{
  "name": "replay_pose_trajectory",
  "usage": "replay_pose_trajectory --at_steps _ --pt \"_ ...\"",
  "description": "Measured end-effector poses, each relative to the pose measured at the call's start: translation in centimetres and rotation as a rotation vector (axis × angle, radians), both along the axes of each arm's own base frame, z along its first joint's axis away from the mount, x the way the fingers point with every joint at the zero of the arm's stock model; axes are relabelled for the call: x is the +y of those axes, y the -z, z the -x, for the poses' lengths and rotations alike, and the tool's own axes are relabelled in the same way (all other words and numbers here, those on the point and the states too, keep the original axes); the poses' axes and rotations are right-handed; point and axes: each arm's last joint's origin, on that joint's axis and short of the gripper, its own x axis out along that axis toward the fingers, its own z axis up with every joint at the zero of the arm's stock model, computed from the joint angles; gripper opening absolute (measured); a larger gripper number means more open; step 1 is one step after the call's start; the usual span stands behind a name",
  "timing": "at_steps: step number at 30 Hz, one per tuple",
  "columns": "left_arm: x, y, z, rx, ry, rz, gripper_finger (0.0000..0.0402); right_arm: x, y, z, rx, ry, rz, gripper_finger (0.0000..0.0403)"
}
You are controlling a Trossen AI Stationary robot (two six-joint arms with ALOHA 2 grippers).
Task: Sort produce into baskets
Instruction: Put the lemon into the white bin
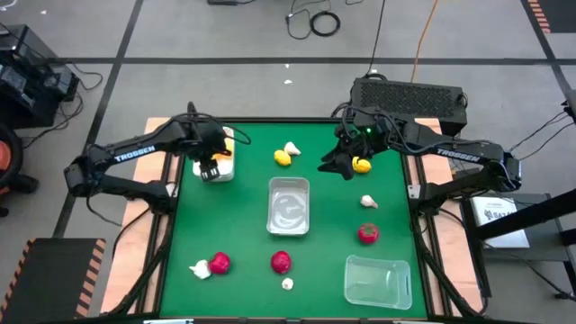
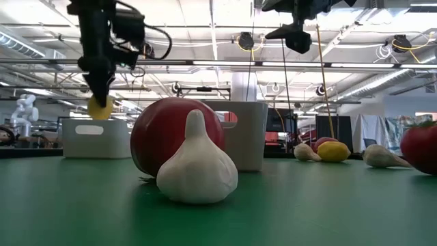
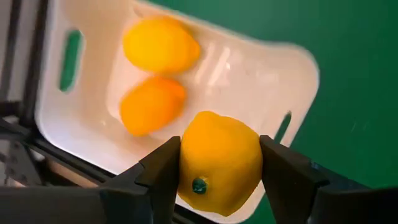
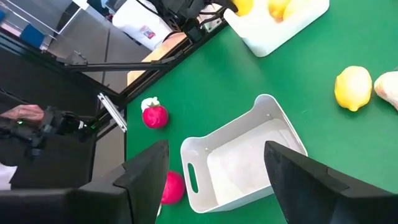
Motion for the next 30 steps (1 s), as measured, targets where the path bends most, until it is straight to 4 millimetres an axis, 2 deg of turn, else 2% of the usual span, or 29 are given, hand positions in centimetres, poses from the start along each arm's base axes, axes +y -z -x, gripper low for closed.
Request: replay_pose_trajectory --at_steps 5,12,16,22,26,30 --pt "-0.2 1.4 0.4 0.037 -0.007 0.024 0.0204 0.0 0.1 0.1 0.013 -0.003 0.003 0.0254" --pt "-0.2 1.8 0.4 0.028 -0.032 0.023 0.0248 -0.2 0.5 0.3 0.071 0.067 0.05 0.0254" --pt "-0.2 1.8 0.4 0.03 -0.033 0.02 0.0267 -0.2 1.2 0.7 0.157 0.119 0.075 0.0254" --pt "-0.2 1.8 0.5 0.034 -0.033 0.022 0.0271 -0.2 2.4 1.9 0.358 0.189 0.113 0.0254" --pt "0.0 0.4 0.1 0.001 -0.048 0.008 0.0272 -0.4 3.3 2.7 0.483 0.289 0.179 0.0254" --pt "0.3 -2.3 -0.7 -0.133 -0.117 0.026 0.0272 -0.5 4.9 3.1 0.548 0.354 0.165 0.0254"
